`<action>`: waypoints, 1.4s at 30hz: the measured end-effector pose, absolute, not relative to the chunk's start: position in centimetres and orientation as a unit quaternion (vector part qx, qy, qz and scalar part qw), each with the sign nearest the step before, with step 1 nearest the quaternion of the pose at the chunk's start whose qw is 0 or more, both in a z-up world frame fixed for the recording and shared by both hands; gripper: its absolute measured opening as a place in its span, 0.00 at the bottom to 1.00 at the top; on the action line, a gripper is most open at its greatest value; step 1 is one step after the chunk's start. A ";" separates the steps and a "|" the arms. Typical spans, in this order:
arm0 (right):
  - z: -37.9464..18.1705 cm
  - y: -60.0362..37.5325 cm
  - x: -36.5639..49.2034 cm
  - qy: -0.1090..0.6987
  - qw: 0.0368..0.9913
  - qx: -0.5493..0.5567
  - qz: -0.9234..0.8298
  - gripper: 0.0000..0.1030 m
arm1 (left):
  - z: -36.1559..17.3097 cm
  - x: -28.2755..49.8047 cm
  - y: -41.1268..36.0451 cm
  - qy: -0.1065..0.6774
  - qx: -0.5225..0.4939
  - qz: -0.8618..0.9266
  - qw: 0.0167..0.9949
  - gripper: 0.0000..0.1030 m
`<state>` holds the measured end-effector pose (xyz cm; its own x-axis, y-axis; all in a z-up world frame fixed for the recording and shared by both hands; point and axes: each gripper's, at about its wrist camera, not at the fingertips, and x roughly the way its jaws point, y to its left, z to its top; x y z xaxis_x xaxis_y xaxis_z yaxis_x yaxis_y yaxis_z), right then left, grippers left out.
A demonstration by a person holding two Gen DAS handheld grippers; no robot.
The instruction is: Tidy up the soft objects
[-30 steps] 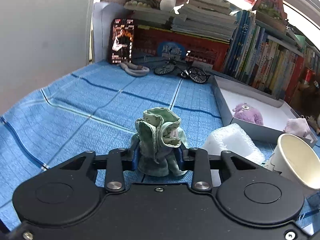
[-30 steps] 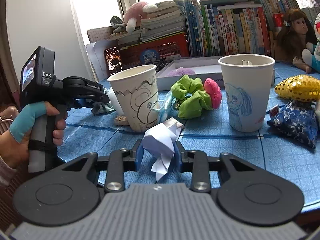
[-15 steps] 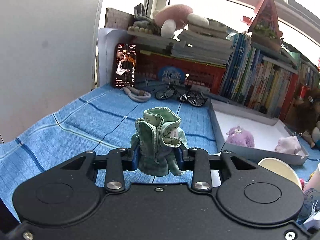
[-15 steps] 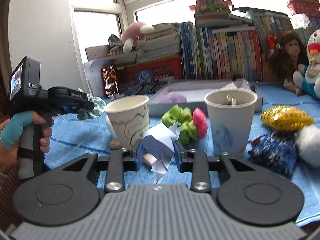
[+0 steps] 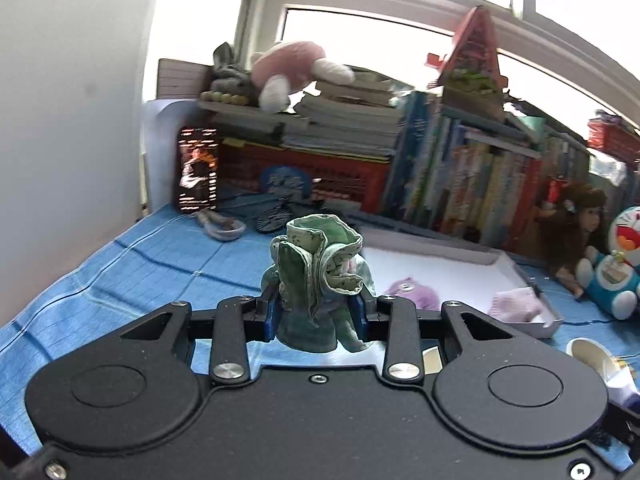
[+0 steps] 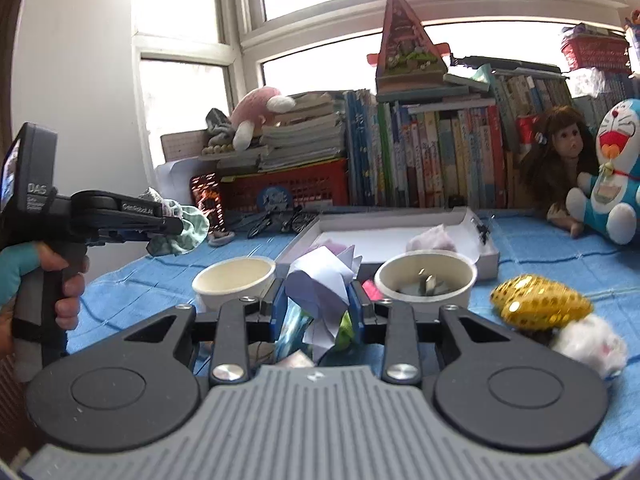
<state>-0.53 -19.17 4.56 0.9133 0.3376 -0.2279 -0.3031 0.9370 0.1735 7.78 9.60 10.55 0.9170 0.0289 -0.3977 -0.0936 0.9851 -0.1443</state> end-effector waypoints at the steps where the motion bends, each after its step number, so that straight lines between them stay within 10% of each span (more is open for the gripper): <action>1: 4.9 -19.3 -0.4 0.126 0.976 0.069 0.163 0.37 | 10.9 7.9 9.2 0.202 -0.080 0.024 0.976 0.32; 22: 13.1 -25.7 11.5 0.179 0.975 0.032 0.129 0.37 | 16.0 18.1 0.3 0.319 -0.049 -0.143 0.936 0.32; 42: 6.7 -28.7 25.1 0.343 0.932 0.067 0.096 0.37 | 8.0 31.0 -6.3 0.464 0.002 -0.143 0.874 0.32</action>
<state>25.12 -28.71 6.69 0.7468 0.2257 -0.6256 -0.1335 0.9724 0.1914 31.02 -6.31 8.03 0.5288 -0.2483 -0.8117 0.2515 0.9591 -0.1295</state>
